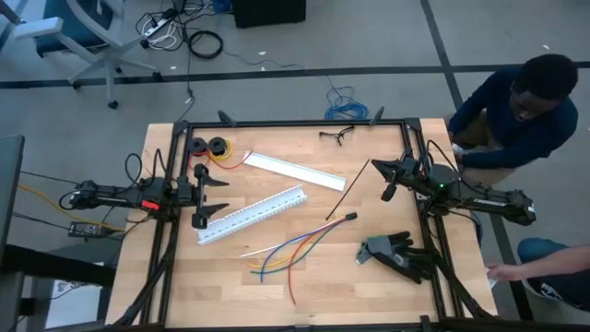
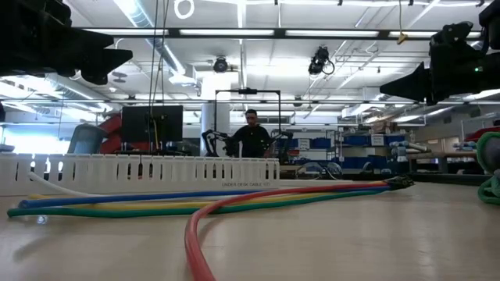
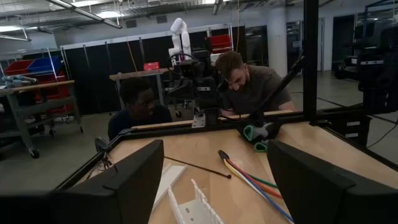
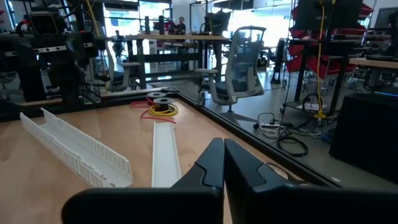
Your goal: Ziptie cables
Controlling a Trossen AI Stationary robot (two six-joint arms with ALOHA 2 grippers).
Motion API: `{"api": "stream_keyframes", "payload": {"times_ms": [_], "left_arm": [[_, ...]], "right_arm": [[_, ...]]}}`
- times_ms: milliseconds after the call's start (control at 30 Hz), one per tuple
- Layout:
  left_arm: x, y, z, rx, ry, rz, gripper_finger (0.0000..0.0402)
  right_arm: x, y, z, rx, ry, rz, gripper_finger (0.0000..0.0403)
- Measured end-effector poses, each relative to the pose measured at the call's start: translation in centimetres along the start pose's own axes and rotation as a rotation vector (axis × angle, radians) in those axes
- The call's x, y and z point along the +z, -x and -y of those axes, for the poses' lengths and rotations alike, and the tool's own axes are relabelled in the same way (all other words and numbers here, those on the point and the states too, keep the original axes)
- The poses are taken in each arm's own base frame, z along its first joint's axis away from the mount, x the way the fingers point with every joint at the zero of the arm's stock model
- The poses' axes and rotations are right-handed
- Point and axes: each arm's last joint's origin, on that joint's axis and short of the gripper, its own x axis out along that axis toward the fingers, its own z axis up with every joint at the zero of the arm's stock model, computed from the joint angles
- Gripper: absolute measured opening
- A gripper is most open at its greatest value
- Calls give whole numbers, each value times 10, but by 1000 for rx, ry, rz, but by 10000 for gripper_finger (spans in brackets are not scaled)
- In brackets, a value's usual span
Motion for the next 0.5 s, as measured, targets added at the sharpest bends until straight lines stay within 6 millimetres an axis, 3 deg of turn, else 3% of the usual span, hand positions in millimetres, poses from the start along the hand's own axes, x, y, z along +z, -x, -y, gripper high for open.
{"api": "stream_keyframes", "payload": {"times_ms": [500], "left_arm": [[8,0,-1,11,13,84,298]], "right_arm": [[0,0,0,0,0,0,1]]}}
